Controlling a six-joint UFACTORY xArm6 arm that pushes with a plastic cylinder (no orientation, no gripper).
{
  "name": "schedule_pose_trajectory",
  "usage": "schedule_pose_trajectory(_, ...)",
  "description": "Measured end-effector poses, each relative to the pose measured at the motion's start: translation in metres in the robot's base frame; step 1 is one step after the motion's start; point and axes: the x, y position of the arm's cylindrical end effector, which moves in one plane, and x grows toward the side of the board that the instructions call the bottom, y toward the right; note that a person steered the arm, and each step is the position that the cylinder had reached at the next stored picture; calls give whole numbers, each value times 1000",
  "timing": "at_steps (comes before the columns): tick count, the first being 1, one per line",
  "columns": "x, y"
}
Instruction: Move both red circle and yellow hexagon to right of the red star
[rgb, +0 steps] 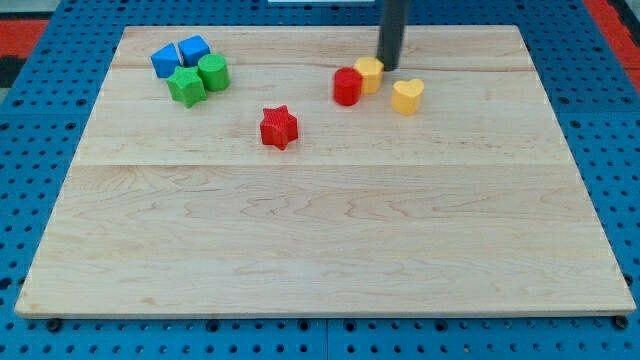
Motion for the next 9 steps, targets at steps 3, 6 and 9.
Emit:
schedule_pose_trajectory(3, 63, -95)
schedule_pose_trajectory(6, 114, 27)
schedule_pose_trajectory(9, 48, 56)
